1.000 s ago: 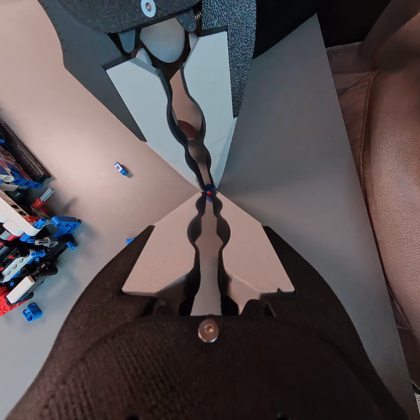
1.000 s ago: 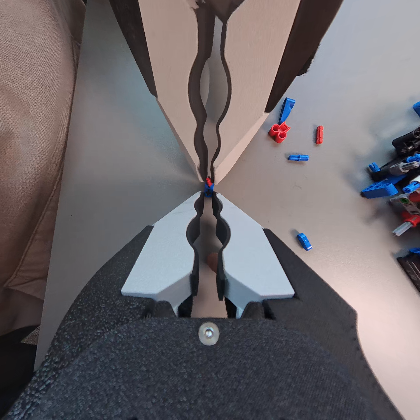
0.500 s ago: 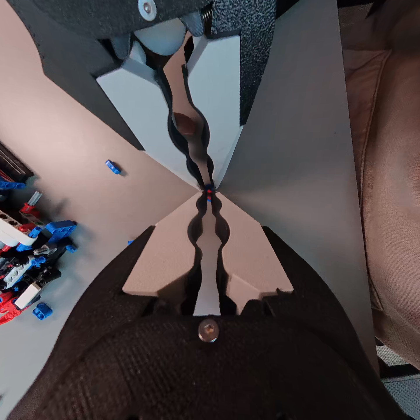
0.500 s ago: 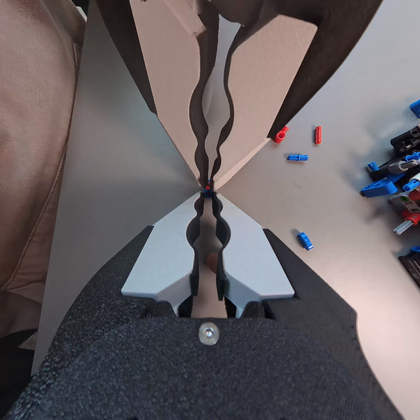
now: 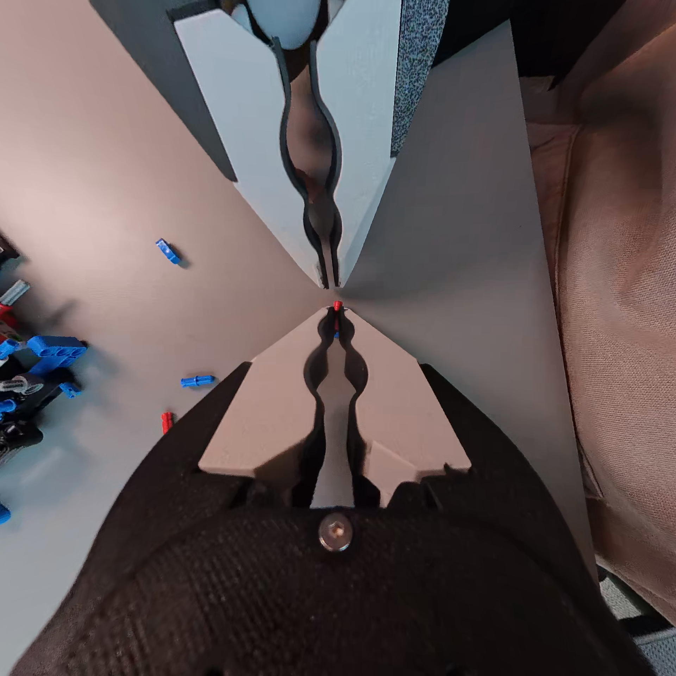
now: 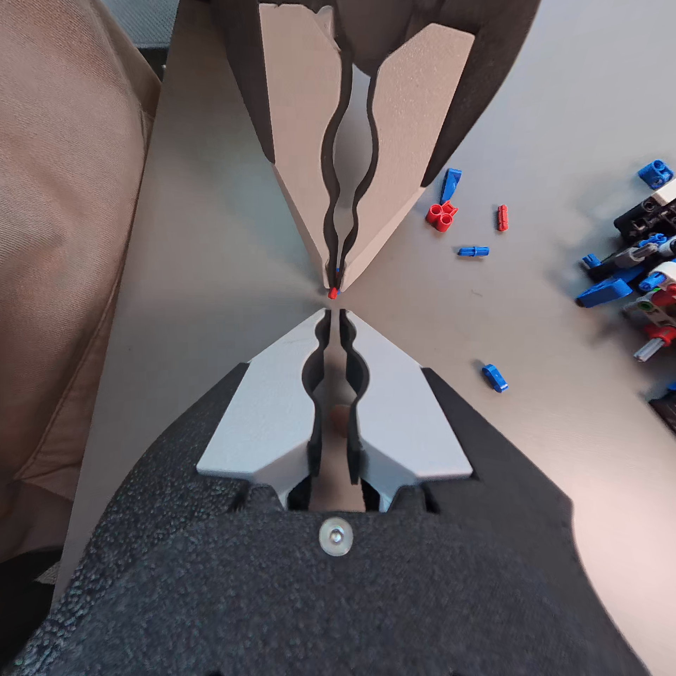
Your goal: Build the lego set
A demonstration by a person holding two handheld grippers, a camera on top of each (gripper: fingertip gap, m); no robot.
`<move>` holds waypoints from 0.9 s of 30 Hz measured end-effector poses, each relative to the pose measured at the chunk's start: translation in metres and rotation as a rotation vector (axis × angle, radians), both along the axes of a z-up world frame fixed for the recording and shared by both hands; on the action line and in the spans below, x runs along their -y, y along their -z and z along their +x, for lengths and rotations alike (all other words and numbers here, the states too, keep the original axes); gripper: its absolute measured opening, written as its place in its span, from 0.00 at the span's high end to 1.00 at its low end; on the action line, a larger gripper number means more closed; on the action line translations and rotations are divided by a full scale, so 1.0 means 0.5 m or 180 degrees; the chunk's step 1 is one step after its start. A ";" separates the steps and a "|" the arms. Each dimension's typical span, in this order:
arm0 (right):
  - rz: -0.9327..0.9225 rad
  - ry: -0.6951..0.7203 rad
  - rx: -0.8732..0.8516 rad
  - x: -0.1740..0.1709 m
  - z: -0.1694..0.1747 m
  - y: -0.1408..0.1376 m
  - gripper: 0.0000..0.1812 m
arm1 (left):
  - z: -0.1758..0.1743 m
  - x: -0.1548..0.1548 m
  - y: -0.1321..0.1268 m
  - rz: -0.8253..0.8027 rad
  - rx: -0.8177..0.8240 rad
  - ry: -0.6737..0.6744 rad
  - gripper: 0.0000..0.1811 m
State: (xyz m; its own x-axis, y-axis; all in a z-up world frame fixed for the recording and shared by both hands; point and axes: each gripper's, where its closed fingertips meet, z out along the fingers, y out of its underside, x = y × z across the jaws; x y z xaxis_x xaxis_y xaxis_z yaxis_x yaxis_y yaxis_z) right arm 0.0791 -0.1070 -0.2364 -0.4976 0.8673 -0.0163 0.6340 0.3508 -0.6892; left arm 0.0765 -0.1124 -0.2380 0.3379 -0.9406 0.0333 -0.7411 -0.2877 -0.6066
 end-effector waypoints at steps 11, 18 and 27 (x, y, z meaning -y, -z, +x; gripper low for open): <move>0.0023 0.0004 -0.0182 0.008 -0.017 -0.007 0.95 | -0.023 0.001 -0.019 0.0052 0.0382 -0.0318 0.94; 0.0219 0.0047 -0.0217 0.020 -0.020 -0.006 0.90 | -0.039 0.006 -0.013 0.0159 0.0483 -0.0364 0.95; 0.0278 0.0486 -0.0180 0.071 -0.021 -0.006 0.90 | -0.050 0.040 0.002 0.0191 0.0339 0.0141 0.92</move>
